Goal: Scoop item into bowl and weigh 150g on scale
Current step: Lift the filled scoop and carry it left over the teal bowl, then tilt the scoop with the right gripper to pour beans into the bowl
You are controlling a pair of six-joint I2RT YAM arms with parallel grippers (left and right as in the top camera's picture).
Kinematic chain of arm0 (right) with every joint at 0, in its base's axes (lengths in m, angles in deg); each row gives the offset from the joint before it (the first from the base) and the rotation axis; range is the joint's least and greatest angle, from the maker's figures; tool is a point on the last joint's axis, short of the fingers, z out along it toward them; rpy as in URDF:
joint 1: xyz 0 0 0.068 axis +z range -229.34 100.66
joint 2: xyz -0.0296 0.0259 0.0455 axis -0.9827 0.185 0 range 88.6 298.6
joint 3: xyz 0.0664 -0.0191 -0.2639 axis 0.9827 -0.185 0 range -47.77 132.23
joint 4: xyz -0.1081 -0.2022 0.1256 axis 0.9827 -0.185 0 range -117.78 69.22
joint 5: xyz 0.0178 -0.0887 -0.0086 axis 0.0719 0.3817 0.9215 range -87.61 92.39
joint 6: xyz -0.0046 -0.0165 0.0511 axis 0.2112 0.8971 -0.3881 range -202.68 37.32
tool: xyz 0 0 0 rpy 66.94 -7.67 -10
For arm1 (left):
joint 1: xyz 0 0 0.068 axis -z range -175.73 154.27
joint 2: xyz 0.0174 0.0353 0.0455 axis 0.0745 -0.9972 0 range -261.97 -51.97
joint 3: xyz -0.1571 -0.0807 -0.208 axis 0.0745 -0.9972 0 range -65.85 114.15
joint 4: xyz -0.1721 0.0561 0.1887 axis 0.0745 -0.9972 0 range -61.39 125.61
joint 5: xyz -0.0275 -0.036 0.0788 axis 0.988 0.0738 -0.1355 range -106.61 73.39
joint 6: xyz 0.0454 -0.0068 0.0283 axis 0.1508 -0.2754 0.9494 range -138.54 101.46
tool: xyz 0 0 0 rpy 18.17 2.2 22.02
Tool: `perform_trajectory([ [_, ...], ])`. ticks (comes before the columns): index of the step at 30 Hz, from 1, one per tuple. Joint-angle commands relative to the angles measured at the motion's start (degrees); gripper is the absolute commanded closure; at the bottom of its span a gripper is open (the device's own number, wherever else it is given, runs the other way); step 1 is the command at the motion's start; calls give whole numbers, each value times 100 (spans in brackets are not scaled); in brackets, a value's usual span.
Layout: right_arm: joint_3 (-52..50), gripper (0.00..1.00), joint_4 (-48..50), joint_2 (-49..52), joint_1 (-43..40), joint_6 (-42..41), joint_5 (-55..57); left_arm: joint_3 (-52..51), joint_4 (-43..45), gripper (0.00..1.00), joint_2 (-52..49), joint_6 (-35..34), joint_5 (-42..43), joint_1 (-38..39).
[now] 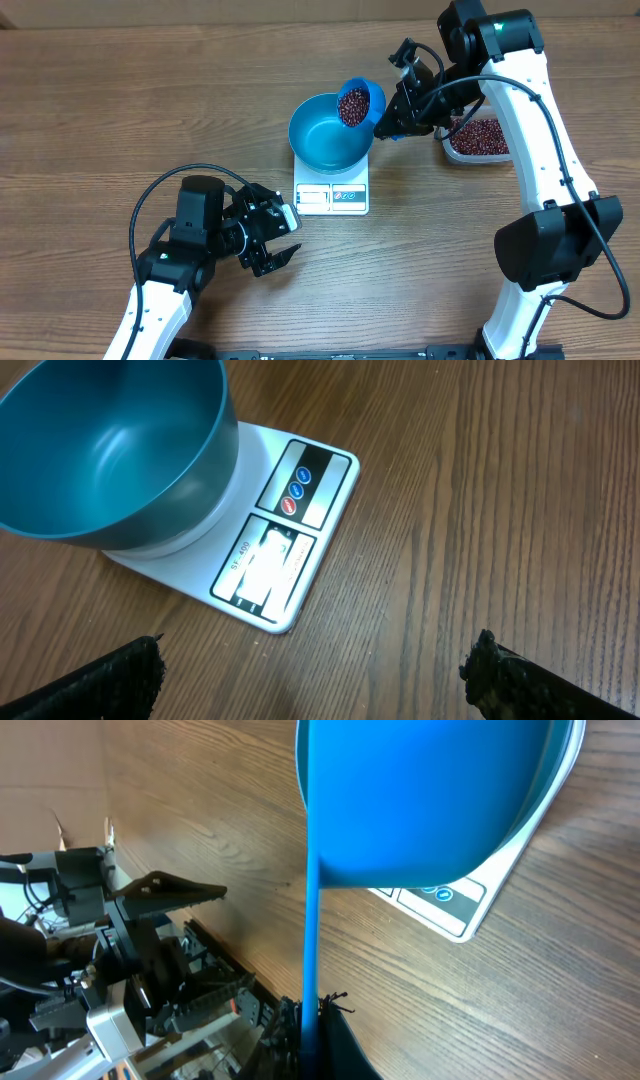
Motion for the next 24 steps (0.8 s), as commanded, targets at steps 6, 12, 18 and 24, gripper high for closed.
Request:
perform_trajectory([
  [6,199,96,59,-284,17,42,-116,-26,2,1,-39,109,92,-31],
  [12,199,96,109,-284,17,39,-116,-26,2,0,-39,109,92,-31],
  [18,199,96,107,-284,17,42,-114,-26,2,0,-39,109,92,-31],
  [24,199,96,105,-284,17,42,-116,-26,2,1,-39,109,92,-31],
])
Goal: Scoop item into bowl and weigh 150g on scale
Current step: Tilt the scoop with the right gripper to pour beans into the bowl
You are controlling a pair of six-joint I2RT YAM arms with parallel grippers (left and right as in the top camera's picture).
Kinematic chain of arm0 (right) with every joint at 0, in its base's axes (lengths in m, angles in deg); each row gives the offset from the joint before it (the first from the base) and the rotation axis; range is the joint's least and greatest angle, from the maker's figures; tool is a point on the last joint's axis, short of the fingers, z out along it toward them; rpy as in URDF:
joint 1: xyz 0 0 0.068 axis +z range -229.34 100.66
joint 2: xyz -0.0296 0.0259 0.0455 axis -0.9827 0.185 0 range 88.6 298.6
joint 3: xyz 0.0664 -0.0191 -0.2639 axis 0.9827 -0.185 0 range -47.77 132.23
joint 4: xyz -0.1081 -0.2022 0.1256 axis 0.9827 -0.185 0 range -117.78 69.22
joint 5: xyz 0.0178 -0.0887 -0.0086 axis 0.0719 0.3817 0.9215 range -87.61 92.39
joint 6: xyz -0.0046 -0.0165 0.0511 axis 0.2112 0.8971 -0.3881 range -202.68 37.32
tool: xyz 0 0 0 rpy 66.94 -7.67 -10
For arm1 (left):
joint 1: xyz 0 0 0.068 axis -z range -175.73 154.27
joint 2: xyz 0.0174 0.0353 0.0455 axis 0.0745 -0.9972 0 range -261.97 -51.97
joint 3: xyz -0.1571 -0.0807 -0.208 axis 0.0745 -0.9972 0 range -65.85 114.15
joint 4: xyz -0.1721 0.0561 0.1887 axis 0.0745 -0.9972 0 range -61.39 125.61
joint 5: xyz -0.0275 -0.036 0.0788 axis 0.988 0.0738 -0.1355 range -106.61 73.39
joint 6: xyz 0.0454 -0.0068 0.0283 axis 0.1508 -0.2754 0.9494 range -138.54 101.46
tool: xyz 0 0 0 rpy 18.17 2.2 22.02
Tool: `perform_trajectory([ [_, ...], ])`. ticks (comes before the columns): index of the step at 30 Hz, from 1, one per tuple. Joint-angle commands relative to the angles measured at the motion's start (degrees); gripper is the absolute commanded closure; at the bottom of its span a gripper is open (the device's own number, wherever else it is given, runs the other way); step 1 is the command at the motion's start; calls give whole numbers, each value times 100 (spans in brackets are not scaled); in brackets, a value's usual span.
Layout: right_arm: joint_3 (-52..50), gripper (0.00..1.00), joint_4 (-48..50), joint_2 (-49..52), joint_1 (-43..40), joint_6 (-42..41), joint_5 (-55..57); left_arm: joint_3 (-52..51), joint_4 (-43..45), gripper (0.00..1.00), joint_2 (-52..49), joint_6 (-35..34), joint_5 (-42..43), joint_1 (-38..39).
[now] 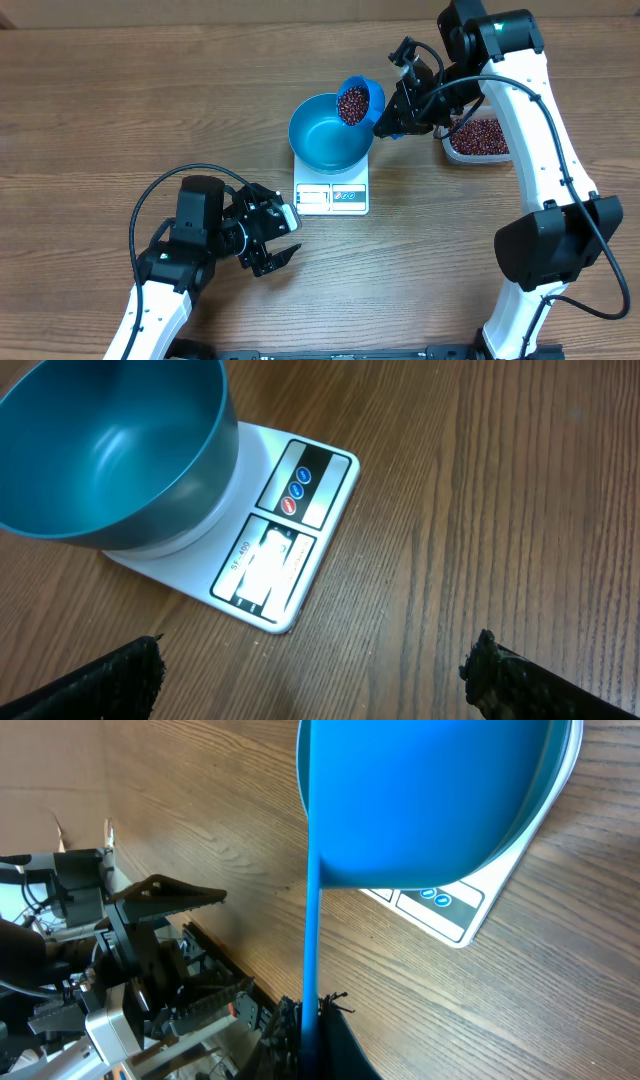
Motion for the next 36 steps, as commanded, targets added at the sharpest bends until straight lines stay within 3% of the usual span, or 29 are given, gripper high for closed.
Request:
perform_trajectory([
  [1,199,96,13,-284,17,37,-111,-28,2,1,-39,107,90,-31],
  [21,199,96,11,-284,17,-31,-107,-28,2,0,-39,107,90,-31],
  [36,199,96,59,-284,48,-525,-42,-28,2,0,-39,107,90,-31],
])
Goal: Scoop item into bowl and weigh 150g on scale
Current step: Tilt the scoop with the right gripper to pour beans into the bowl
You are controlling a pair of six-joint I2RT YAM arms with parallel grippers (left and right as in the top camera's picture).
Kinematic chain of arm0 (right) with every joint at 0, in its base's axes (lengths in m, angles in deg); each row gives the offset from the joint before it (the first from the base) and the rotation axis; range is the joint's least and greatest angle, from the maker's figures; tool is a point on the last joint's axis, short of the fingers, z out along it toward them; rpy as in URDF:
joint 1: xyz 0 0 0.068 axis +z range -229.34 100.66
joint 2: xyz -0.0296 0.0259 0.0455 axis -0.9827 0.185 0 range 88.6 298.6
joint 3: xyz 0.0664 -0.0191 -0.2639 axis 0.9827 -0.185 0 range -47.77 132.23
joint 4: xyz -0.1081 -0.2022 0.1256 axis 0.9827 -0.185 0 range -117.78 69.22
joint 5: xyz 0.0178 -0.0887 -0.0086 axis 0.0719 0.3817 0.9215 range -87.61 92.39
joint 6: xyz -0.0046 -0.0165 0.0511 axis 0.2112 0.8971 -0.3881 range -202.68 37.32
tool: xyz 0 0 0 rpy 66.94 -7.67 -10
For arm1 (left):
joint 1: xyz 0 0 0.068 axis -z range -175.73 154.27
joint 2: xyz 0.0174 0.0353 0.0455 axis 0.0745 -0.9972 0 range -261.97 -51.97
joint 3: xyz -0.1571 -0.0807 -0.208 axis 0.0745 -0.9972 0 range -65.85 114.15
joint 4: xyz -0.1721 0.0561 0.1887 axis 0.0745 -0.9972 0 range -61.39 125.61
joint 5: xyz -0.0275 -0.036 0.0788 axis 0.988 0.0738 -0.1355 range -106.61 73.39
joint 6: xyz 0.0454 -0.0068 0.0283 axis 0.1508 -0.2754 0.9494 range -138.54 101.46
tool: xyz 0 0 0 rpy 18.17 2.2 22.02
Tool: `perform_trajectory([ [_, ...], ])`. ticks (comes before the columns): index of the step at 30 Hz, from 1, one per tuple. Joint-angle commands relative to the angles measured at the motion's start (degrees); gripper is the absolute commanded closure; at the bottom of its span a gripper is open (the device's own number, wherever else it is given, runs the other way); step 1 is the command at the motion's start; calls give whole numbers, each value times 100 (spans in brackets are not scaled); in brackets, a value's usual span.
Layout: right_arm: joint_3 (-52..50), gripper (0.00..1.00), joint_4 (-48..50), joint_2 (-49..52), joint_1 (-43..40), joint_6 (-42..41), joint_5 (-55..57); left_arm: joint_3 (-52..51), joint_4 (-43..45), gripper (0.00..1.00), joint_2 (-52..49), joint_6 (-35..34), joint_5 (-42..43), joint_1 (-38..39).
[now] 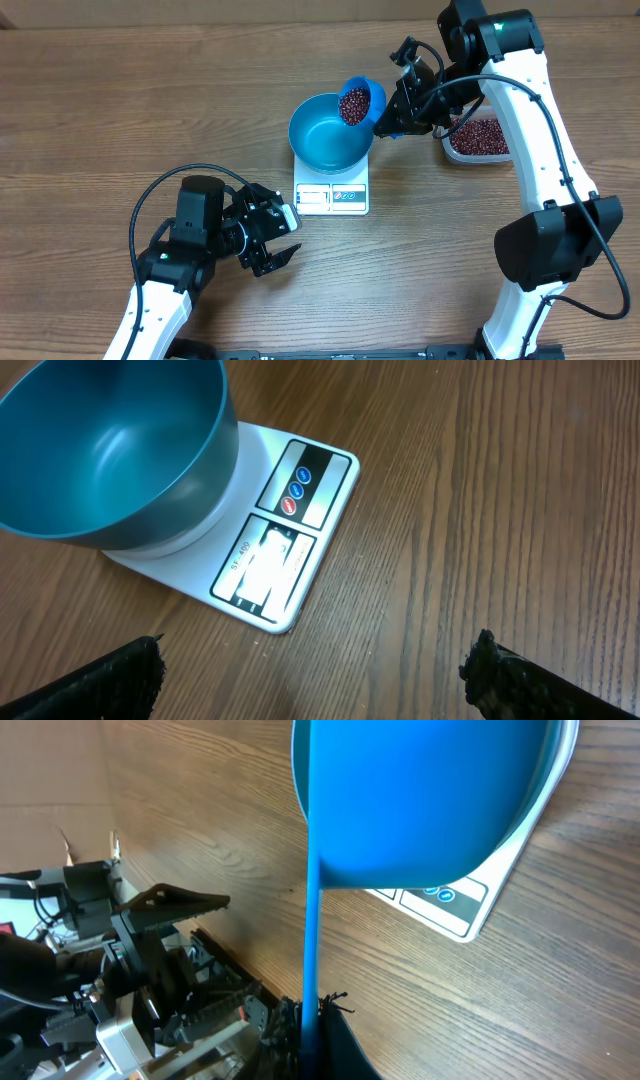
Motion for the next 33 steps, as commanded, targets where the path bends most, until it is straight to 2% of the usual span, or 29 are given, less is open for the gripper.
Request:
perform_trajectory([
  [1,199,96,42,-284,68,-234,-2,-26,2,0,-39,107,92,-31],
  [10,199,96,57,-284,634,-774,1023,-26,2,0,-39,107,92,-31],
  [19,199,96,136,-284,761,-909,1067,-26,2,1,-39,107,92,-31],
  [24,199,96,186,-284,846,-1290,1687,-26,2,0,-39,107,92,-31],
  [33,199,96,361,-284,1113,-1432,1786,-26,2,1,-39,107,92,-31],
])
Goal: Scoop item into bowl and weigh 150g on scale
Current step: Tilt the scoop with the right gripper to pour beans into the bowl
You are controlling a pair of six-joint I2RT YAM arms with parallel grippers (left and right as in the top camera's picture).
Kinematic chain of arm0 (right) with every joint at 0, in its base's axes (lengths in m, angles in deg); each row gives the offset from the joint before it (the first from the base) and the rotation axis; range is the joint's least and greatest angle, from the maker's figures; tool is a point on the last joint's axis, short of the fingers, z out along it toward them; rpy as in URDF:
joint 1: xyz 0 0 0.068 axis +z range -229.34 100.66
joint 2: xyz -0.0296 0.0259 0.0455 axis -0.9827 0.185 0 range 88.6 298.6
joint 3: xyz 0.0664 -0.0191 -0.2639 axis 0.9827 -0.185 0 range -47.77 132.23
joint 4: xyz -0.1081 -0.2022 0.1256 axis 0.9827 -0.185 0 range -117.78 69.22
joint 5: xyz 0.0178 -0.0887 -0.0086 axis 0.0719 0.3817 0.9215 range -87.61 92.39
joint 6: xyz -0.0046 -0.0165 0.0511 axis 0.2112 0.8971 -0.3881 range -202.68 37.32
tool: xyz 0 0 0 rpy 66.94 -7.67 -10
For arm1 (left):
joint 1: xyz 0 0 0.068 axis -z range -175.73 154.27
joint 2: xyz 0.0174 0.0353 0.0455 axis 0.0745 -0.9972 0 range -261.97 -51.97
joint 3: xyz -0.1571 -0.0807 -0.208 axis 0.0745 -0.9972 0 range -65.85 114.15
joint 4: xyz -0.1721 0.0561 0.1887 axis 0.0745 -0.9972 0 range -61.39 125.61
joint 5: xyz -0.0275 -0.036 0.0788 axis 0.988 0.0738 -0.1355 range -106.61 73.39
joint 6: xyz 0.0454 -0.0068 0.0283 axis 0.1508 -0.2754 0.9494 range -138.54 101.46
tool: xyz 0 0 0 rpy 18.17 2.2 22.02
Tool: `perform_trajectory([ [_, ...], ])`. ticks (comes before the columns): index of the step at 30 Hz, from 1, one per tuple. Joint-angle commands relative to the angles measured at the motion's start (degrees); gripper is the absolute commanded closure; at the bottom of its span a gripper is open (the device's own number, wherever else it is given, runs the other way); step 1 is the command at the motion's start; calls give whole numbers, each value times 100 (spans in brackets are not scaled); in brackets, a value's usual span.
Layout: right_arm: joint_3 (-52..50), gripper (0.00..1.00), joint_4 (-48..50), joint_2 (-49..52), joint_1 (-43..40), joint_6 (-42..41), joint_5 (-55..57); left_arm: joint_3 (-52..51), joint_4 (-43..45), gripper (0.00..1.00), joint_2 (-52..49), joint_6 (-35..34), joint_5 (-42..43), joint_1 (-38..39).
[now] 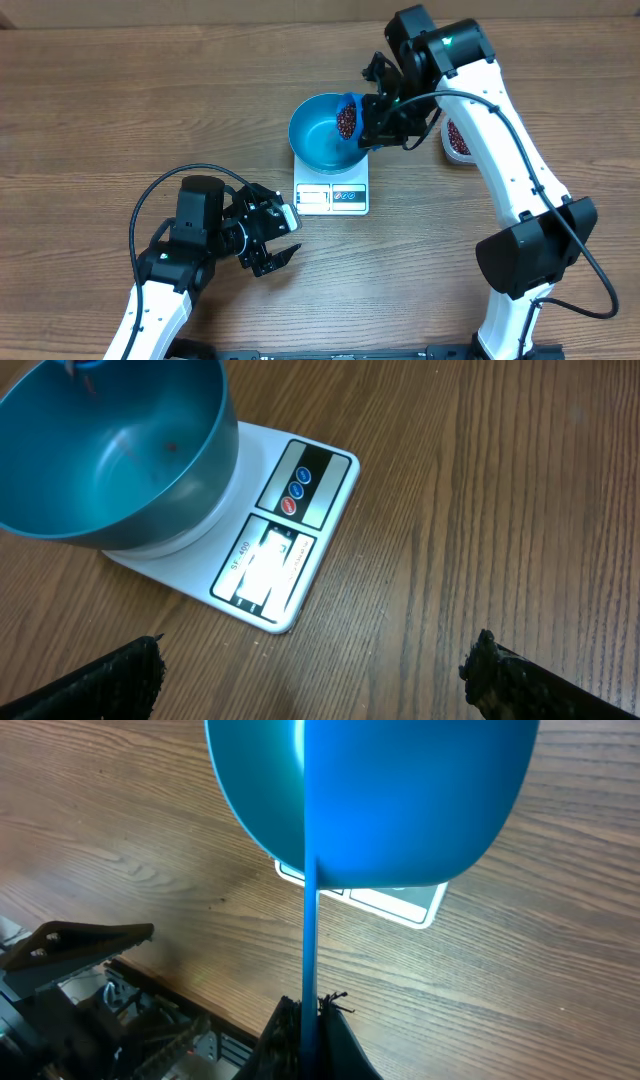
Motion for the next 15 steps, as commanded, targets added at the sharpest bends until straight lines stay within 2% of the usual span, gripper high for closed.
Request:
perform_trajectory([
  [1,199,96,72,-284,127,-157,144,-26,0,0,-39,107,92,-31],
  [15,199,96,149,-284,398,-483,911,-26,0,0,-39,107,92,-31],
])
